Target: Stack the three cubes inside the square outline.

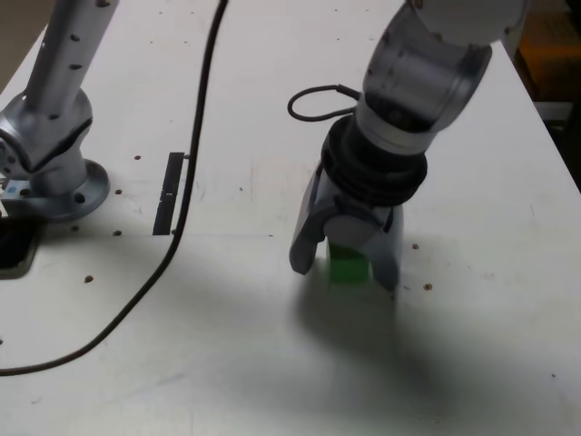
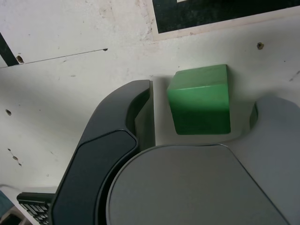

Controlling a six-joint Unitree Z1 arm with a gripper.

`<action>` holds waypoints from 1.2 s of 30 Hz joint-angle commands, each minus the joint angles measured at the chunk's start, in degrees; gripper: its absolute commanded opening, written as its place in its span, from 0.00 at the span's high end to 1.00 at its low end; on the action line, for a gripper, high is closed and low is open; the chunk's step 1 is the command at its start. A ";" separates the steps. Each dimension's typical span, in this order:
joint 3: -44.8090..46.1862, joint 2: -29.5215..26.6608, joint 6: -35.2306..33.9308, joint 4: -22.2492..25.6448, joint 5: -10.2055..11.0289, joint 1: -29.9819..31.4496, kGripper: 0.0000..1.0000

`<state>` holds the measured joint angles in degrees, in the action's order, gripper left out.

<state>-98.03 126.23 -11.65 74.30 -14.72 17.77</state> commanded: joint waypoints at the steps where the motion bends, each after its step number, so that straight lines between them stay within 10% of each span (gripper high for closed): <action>1: 0.02 0.42 0.16 -0.12 -0.12 -0.26 0.23; 17: 0.55 1.04 0.92 -2.15 -0.19 -1.24 0.68; 36: -0.11 -5.72 -3.21 4.51 -1.48 1.12 0.76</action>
<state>-97.90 121.49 -14.37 78.27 -16.34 18.64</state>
